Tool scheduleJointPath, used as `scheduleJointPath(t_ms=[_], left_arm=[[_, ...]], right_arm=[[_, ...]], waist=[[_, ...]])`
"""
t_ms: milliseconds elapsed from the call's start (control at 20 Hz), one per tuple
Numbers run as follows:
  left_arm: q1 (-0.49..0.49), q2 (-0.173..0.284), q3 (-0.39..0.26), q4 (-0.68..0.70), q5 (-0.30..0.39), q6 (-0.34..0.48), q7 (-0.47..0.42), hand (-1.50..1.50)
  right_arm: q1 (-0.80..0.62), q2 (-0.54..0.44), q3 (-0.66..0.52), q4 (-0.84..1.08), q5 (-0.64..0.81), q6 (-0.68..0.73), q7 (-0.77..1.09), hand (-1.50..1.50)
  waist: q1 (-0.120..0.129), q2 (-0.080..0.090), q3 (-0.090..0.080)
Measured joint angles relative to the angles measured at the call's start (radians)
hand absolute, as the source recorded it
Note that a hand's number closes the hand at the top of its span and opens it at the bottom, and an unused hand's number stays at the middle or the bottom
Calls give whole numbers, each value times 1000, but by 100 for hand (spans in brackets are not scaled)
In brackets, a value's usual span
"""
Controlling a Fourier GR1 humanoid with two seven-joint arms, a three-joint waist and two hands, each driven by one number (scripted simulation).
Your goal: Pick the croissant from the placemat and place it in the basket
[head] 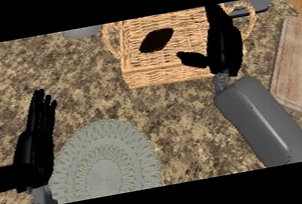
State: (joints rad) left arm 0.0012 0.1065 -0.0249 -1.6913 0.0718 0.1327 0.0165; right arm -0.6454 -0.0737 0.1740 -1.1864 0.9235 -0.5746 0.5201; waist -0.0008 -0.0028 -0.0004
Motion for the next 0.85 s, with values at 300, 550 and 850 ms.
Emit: scheduleJointPath(t_ms=[300,550,850], left_arm=[[1,-19,-13,-4,-18,10,3,0],[1,-18,-3,0,-18,7,-2,0],[2,-16,-2,-16,-21,1,16,0]], right_arm=[[67,-51,-54,-169,33,37,75,-150],[164,-100,-120,-382,-55,73,89,-150],[304,-192,-215,-576,-269,168,-13,-150]], waist=[[-4,0,0],[-10,-1,0],[-7,0,1]])
